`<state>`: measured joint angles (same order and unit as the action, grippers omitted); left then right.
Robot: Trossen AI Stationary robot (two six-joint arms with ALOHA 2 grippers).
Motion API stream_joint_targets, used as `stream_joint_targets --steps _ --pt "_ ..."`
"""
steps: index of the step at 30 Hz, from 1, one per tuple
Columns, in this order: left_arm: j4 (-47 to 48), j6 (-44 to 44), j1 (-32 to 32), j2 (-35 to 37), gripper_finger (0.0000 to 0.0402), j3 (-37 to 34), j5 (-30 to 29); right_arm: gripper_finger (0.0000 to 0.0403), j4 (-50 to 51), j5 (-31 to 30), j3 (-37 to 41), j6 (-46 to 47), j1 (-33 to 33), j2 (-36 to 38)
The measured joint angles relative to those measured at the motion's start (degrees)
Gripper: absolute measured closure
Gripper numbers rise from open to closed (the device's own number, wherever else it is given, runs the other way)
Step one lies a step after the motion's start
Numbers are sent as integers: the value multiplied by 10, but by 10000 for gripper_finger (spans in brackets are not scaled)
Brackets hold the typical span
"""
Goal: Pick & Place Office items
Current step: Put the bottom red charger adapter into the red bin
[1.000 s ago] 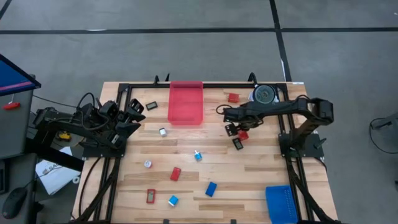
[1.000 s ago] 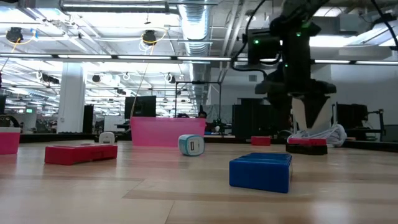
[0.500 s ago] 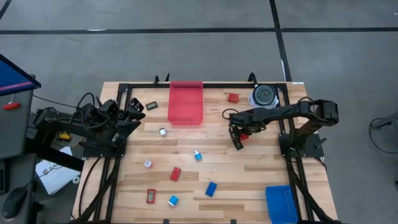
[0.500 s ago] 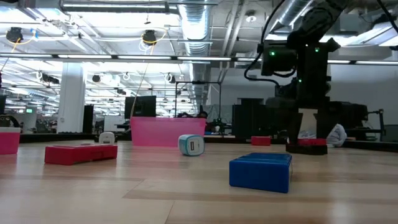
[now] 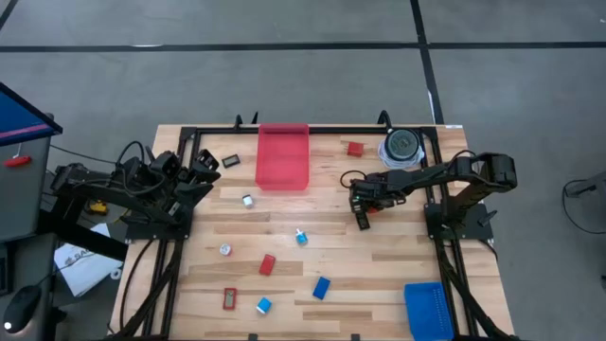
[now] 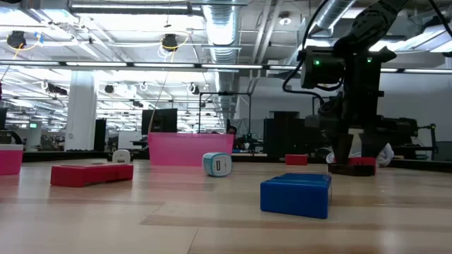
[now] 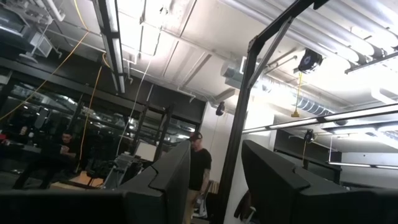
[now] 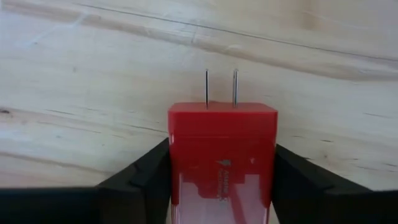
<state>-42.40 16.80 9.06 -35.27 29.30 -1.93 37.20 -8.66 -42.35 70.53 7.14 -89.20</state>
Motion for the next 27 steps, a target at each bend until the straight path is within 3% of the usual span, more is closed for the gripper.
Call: stream_joint_targets --steps 7,13,20,27 --pt "0 2 0 0 259 0 1 204 -21 13 -39 2 -20 -1" --pt "0 2 0 0 259 0 2 204 -16 -23 -148 -10 -51 -1" --pt "3 2 0 0 259 0 3 204 -71 -42 -263 -148 -28 -6" --pt "19 4 0 0 259 0 13 204 -68 71 -355 -311 67 -86"
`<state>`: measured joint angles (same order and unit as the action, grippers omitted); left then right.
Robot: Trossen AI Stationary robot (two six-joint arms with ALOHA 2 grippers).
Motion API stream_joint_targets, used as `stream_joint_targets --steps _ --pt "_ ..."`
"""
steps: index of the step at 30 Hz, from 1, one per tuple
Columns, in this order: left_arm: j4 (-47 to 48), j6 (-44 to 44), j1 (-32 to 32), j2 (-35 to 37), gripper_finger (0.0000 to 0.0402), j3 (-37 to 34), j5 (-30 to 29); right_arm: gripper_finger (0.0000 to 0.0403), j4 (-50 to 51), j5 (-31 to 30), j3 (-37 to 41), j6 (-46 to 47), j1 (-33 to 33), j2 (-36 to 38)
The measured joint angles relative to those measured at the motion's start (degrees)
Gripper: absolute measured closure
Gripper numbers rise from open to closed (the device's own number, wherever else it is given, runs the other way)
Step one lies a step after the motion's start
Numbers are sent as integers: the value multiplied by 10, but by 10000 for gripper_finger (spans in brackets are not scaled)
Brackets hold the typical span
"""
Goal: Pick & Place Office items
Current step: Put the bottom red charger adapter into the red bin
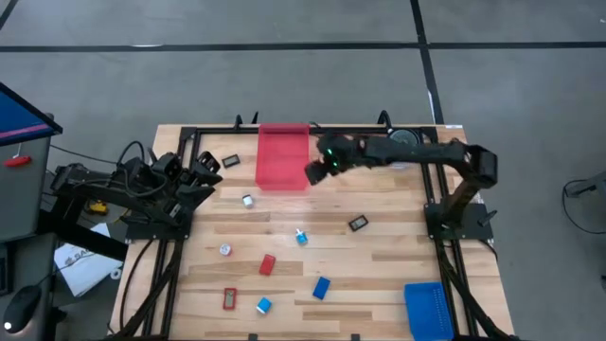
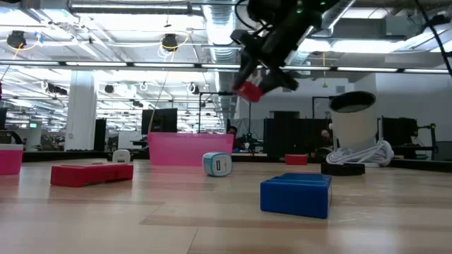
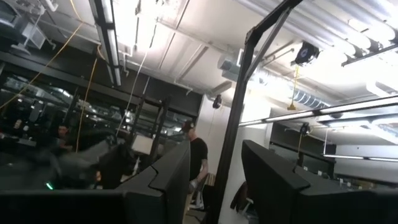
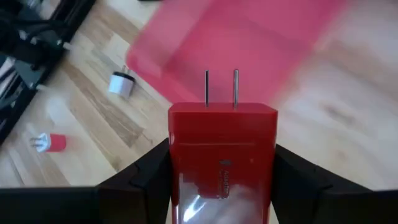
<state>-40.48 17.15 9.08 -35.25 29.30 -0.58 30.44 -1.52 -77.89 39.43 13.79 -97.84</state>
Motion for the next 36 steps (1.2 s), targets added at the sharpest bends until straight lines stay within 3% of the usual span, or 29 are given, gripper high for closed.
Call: stream_joint_targets --steps 11,16,19,28,36 --pt "31 15 2 0 259 0 0 204 212 33 -366 -261 41 -241" --pt "42 15 2 0 259 0 0 204 275 88 -497 -336 49 -338" --pt "51 16 2 0 259 0 0 204 331 91 -560 -378 46 -390" --pt "56 24 2 0 259 0 0 204 349 14 -560 -445 35 -421" --pt "57 27 2 0 259 0 0 204 348 6 -560 -456 35 -419"
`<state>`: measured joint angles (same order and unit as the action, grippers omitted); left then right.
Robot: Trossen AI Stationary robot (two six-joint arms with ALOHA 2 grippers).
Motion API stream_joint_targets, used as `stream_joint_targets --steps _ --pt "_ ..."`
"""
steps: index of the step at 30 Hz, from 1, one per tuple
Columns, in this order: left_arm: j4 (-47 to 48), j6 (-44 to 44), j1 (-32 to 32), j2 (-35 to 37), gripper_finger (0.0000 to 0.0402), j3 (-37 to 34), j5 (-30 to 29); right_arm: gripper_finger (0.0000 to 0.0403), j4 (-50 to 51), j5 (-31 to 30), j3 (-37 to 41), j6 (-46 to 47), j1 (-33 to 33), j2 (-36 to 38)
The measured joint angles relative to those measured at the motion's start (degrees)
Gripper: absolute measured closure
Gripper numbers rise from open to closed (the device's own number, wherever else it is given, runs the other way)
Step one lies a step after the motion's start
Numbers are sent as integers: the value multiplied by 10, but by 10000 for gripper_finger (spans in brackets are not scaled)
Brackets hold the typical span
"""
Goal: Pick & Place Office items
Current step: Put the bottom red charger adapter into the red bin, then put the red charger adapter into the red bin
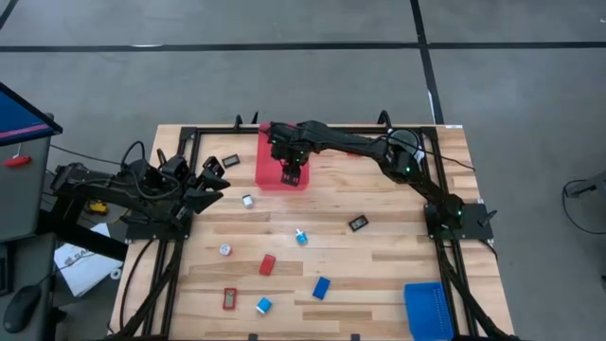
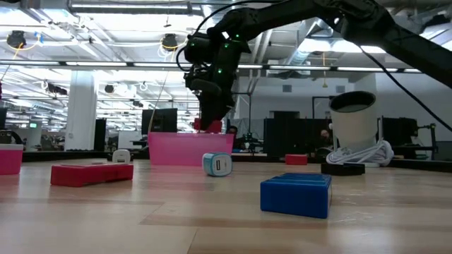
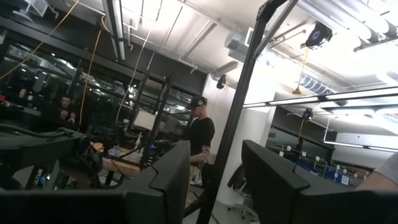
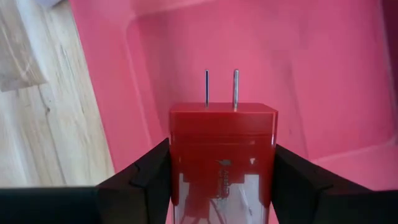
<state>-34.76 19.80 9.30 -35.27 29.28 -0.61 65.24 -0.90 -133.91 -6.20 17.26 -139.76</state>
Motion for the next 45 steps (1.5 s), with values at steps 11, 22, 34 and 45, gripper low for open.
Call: stream_joint_targets --steps 11,22,34,45 --pt "0 2 0 0 259 0 0 104 -2 -6 0 22 0 0" --pt "1 -3 9 0 259 0 2 125 39 -70 0 88 48 68" --pt "8 -14 9 -1 259 0 2 125 205 -108 2 140 143 70" --pt "9 0 9 -1 259 0 -12 125 247 -193 4 -30 162 50"
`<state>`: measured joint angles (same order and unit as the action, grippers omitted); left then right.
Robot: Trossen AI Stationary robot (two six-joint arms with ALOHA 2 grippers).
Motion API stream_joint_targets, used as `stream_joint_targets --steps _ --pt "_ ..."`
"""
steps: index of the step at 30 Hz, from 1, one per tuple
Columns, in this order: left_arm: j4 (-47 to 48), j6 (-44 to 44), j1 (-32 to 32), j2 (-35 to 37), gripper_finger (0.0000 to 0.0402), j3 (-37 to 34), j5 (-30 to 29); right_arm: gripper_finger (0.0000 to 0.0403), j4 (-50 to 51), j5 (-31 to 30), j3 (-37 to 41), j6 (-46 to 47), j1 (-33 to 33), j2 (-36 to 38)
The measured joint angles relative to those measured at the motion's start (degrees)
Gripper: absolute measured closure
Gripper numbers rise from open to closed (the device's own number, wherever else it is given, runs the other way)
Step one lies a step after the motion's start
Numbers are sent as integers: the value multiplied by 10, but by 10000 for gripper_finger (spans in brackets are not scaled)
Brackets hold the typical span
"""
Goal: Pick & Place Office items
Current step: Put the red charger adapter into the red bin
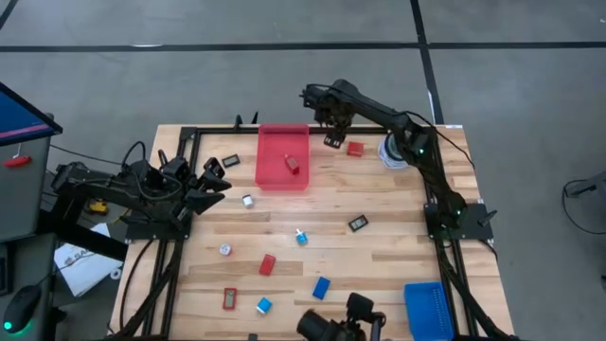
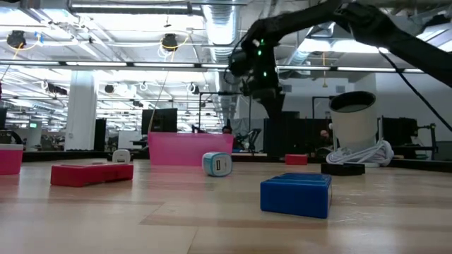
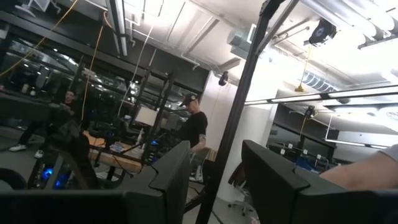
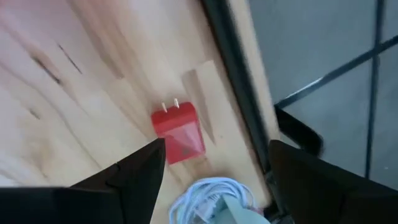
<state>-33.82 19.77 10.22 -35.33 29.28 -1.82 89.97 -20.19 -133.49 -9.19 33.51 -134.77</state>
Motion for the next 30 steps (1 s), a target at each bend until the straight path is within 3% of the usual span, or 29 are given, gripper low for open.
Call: stream_joint_targets --steps 10,17,23,30 --pt "0 12 0 0 259 0 -3 125 0 -22 0 -23 8 -50" --pt "-1 30 0 0 259 0 -3 125 1 -6 10 -21 36 -61" --pt "-1 32 0 0 259 0 -3 125 1 49 91 0 57 -43" --pt "-1 32 0 0 258 0 -3 125 -1 39 152 -11 55 -32"
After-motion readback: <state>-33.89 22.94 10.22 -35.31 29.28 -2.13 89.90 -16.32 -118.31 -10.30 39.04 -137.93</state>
